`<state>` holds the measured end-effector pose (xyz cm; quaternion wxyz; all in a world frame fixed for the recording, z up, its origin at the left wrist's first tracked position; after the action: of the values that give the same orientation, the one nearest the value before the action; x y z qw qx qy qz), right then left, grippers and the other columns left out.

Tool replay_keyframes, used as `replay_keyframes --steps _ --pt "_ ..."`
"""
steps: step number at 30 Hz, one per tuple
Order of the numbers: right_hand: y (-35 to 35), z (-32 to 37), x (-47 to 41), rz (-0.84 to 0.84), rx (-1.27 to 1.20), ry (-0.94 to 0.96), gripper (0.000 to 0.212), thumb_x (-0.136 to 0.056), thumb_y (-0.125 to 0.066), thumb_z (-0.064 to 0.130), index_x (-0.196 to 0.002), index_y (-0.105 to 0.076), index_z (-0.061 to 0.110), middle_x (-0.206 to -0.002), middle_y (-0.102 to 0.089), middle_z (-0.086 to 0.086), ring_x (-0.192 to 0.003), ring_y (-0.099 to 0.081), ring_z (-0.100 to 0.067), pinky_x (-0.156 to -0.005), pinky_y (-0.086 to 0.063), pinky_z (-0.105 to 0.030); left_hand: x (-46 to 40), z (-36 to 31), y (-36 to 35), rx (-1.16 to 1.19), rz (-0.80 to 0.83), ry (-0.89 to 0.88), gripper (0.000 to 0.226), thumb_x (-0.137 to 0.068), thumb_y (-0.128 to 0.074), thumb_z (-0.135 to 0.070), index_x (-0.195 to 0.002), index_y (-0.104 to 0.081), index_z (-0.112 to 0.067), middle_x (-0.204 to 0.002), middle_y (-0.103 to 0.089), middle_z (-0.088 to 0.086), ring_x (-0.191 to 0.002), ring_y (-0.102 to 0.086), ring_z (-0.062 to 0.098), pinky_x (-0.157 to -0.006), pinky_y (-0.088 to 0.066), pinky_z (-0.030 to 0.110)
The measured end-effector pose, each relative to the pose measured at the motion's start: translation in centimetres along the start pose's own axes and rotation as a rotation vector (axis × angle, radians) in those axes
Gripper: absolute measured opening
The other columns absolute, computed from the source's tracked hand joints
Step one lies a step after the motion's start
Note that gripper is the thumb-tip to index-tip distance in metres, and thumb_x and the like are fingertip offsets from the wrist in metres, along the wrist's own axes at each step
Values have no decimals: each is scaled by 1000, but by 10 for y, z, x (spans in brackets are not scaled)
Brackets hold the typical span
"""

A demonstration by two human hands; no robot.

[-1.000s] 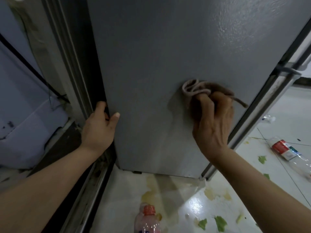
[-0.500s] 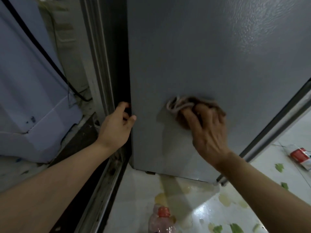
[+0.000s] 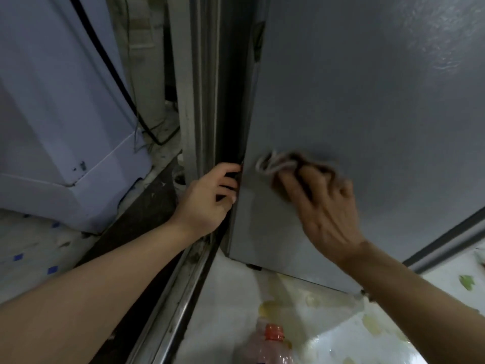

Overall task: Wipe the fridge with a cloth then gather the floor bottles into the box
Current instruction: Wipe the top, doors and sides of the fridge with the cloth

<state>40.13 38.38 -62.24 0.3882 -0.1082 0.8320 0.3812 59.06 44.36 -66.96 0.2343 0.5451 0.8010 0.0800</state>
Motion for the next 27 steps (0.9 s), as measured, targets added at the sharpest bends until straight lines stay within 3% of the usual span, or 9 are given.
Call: replay_keyframes --steps 2,4,7,10,14,16,19,23,27 --pt "3 -7 -19 -75 13 -134 40 -98 -21 11 -133 -41 15 -120 -34 -12 -88 -38 -31 -74 -29 -41 -2 2 0 1 12 9 53 -83 -64 -14 -111 -47 -56 -98 -62 -11 -89 -61 -2 -83 -51 24" --pt "-1 -2 -20 -97 41 -142 39 -99 -24 12 -134 -41 17 -121 -33 -12 -92 -39 -31 -77 -30 -43 -4 0 2 -19 22 13 55 -81 -68 -15 -109 -46 -57 -97 -62 -13 -90 -60 -4 -79 -50 20" --pt "-17 23 5 8 34 122 42 -95 -35 7 -132 -52 17 -119 -39 -11 -92 -47 -33 -74 -37 -42 -4 -1 3 -48 50 1 57 -80 -70 -11 -105 -46 -57 -95 -63 -13 -92 -61 -3 -79 -51 18" --pt "-27 44 26 202 64 312 44 -92 -36 6 -128 -60 17 -119 -40 -9 -83 -62 -30 -70 -51 -39 0 0 5 -97 94 26 55 -80 -70 -9 -115 -47 -45 -96 -60 -17 -95 -59 -1 -78 -50 19" --pt "-10 33 -6 81 63 135 44 -94 -31 7 -127 -60 15 -120 -37 -13 -89 -50 -32 -69 -35 -39 3 6 16 -109 92 61 55 -80 -68 -6 -117 -47 -41 -99 -59 -15 -96 -57 0 -79 -48 18" --pt "-1 22 -33 -7 68 -1 48 -95 -23 7 -135 -48 16 -127 -32 -13 -95 -40 -33 -70 -28 -40 4 10 22 -127 81 75 54 -80 -68 -6 -118 -47 -38 -98 -59 -17 -94 -57 -1 -75 -47 16" --pt "-3 21 -49 -38 66 -90 48 -95 -21 9 -140 -35 18 -141 -23 -6 -103 -37 -35 -78 -29 -44 7 21 28 -139 84 88 52 -80 -67 -7 -119 -48 -35 -97 -58 -18 -93 -58 0 -74 -45 13" --pt "-28 45 -22 73 129 141 52 -96 -23 6 -144 -36 22 -150 -34 5 -103 -38 -35 -79 -28 -44 12 36 28 -142 87 113 50 -80 -67 -6 -115 -48 -37 -98 -59 -14 -92 -58 0 -70 -42 10" --pt "-60 72 17 278 147 322 51 -95 -23 7 -143 -36 19 -145 -45 5 -101 -58 -30 -80 -45 -40 16 44 24 -147 85 132 50 -81 -66 -7 -114 -48 -39 -98 -59 -16 -92 -57 -2 -70 -41 8"
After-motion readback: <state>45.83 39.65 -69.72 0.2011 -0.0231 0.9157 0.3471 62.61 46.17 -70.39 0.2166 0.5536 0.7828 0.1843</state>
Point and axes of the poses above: each hand's wrist, its own x-axis away from the middle knuckle, its own y-axis out of the back of the hand, z = x × y, the point moved 4 cm from there along -x, towards the middle knuckle
